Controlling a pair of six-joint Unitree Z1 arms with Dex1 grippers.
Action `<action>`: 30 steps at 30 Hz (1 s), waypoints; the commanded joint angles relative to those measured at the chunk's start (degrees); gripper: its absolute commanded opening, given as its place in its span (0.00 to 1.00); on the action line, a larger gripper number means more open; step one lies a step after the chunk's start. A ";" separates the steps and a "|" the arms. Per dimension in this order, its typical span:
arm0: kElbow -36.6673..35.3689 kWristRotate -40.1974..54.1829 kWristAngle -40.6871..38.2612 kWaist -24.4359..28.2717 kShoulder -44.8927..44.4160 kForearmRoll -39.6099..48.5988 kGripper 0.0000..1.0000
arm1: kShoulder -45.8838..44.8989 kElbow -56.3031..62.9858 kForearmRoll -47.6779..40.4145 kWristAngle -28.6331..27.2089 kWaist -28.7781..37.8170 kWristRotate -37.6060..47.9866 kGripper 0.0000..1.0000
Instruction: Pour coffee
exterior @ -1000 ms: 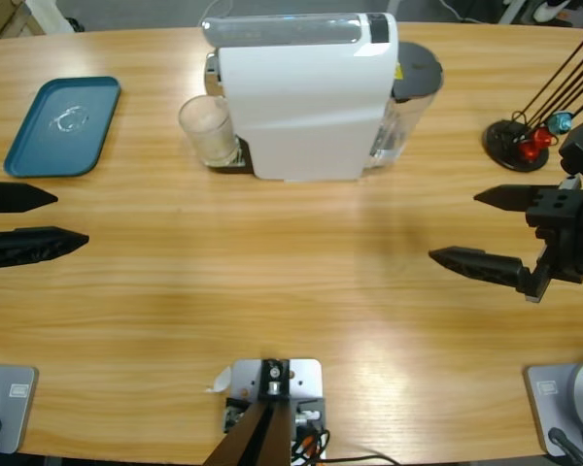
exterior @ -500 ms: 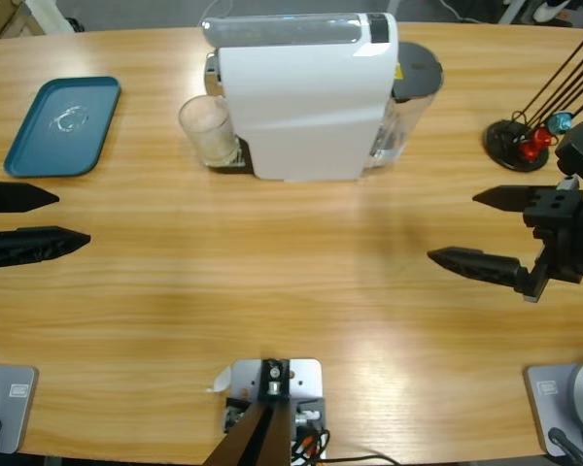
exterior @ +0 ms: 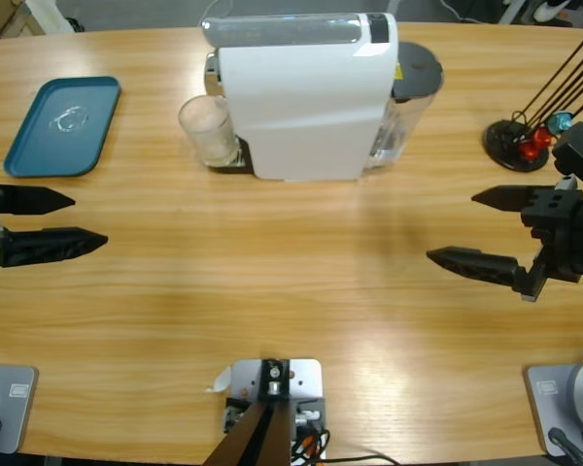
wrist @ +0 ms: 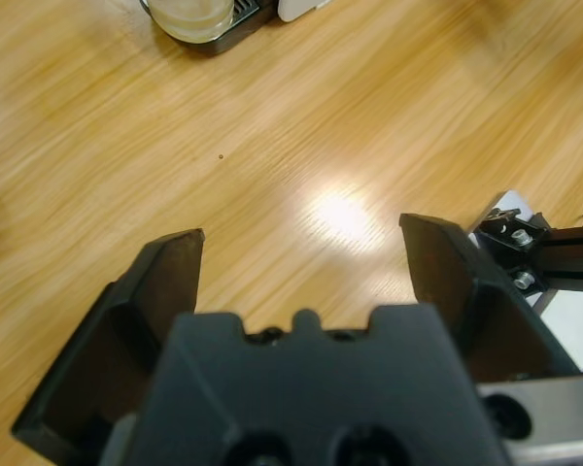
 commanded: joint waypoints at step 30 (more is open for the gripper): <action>5.68 10.01 1.20 -0.76 11.52 -32.39 0.88 | -2.78 -0.44 1.25 0.20 0.43 1.54 1.00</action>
